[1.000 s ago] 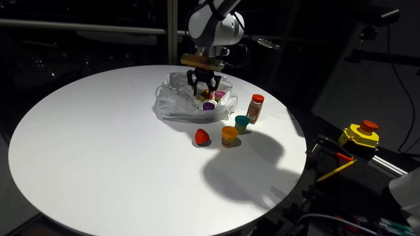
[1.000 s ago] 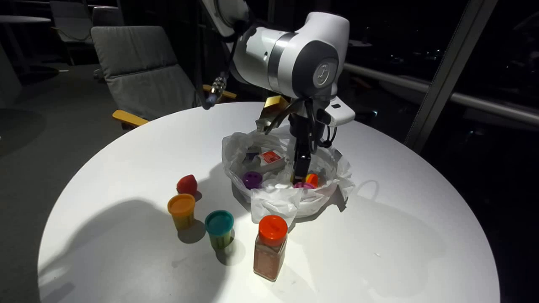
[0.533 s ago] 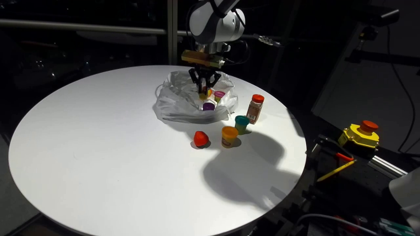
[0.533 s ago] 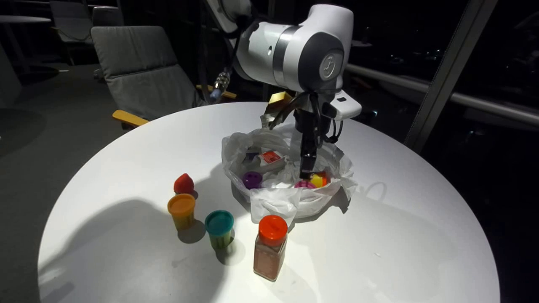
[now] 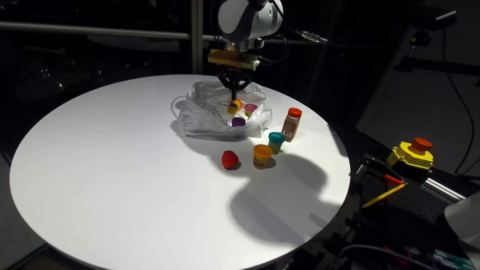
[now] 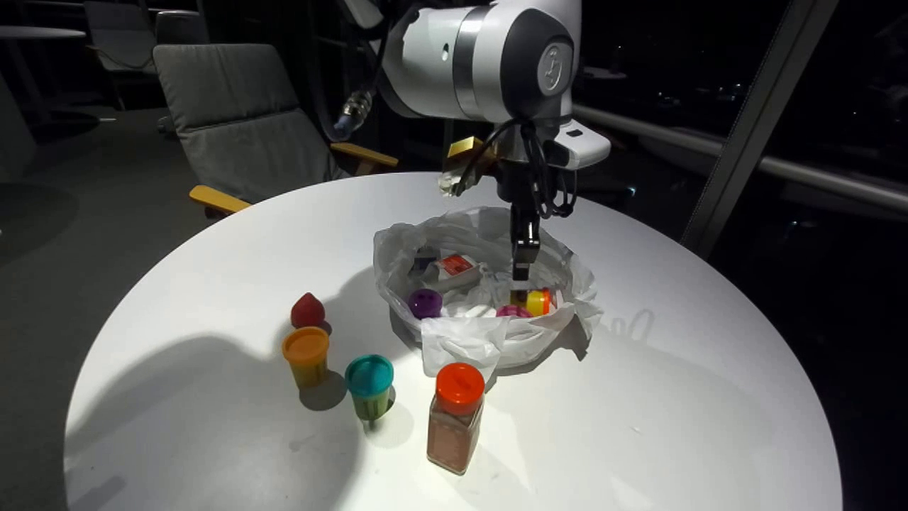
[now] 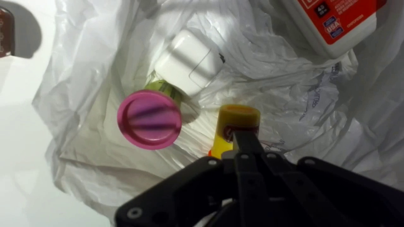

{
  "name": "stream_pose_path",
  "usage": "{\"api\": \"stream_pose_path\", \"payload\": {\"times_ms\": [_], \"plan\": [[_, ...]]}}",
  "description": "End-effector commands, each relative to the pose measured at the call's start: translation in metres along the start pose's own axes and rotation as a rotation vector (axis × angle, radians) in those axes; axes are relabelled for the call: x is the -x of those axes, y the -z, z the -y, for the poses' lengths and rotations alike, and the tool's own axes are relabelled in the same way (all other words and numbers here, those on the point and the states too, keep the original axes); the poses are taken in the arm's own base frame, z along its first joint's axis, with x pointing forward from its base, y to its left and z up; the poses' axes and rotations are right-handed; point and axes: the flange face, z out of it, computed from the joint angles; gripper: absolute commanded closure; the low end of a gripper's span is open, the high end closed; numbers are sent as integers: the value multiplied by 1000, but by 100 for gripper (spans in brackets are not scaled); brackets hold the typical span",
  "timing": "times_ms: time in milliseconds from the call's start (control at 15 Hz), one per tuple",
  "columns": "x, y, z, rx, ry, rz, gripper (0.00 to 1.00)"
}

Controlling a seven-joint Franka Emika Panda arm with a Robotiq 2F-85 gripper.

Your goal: Remove the containers and strawberry plush toy from the white plastic and place them on the table

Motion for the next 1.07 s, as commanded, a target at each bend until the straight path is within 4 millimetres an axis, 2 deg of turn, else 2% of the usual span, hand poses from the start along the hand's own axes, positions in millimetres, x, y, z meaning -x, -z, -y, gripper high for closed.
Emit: {"api": "stream_pose_path", "payload": {"times_ms": [0, 267, 600, 1000], "plan": [[12, 2, -7, 25, 68, -22, 67], [10, -12, -7, 61, 130, -64, 37], [-2, -6, -2, 46, 150, -111, 1], [-8, -7, 6, 22, 150, -111, 0]]}}
